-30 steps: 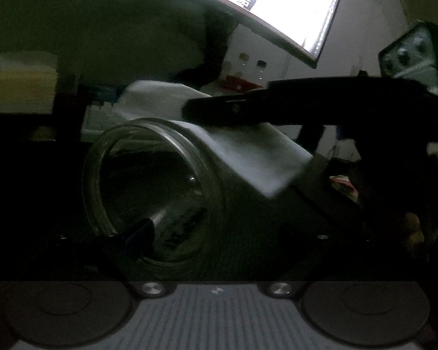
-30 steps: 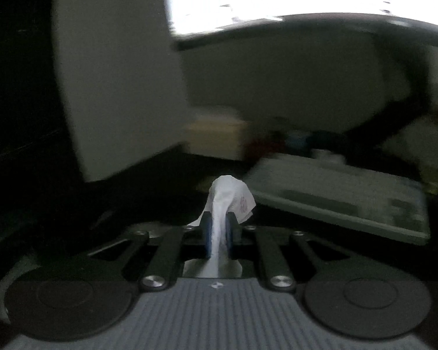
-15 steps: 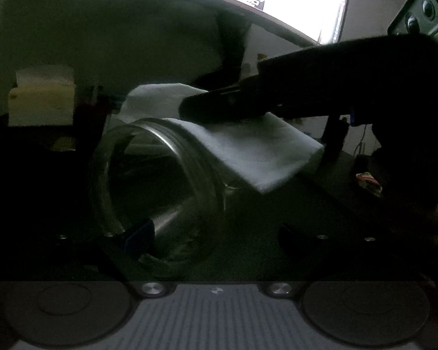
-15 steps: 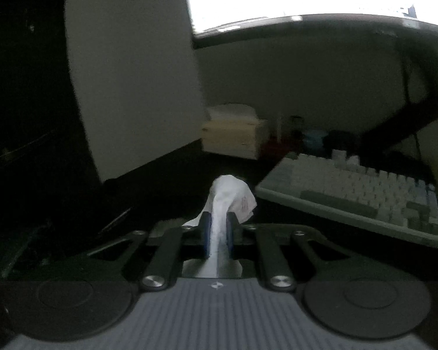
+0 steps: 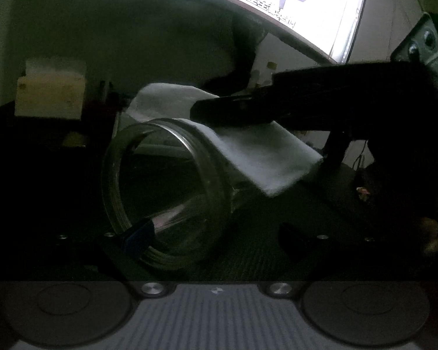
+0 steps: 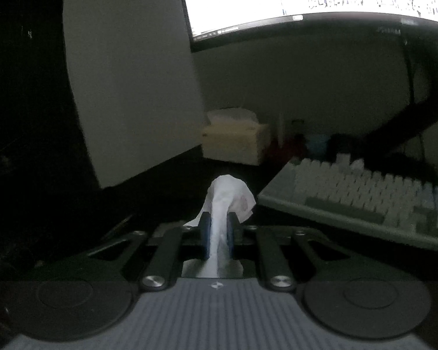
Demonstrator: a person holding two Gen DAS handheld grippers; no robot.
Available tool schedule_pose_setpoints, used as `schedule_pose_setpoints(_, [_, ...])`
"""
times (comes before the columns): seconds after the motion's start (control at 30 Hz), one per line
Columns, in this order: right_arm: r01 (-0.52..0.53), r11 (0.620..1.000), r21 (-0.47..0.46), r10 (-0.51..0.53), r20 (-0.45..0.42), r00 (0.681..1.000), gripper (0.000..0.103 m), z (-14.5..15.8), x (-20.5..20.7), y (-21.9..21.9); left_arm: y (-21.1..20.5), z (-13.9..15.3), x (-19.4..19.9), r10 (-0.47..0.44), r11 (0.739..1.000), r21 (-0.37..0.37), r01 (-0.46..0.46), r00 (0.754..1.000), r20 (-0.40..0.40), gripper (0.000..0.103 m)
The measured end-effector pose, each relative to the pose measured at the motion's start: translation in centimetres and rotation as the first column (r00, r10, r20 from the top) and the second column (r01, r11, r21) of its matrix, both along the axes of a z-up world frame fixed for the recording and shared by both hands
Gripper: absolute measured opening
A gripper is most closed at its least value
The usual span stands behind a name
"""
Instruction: Clean container
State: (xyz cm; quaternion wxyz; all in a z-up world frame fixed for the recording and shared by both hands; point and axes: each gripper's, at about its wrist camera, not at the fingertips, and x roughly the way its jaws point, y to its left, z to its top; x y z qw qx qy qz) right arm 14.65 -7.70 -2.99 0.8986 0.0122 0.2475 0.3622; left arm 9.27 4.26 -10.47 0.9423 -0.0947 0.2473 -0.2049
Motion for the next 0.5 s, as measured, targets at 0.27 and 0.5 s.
schedule_pose_setpoints(0.27, [0.203,0.978,-0.038,-0.205,-0.042,0.978,0.014,-0.8,3.0,-1.8,-0.1,-0.2,0.2,-0.003,1.000,0.014,0.003,1.000,0.008,0.093])
schedule_pose_setpoints(0.5, [-0.008,1.000,0.008,0.008,0.025,1.000,0.014,0.0,-0.7,-1.2,-0.2,-0.4,0.1,-0.009,1.000,0.017,0.009,1.000,0.013,0.093])
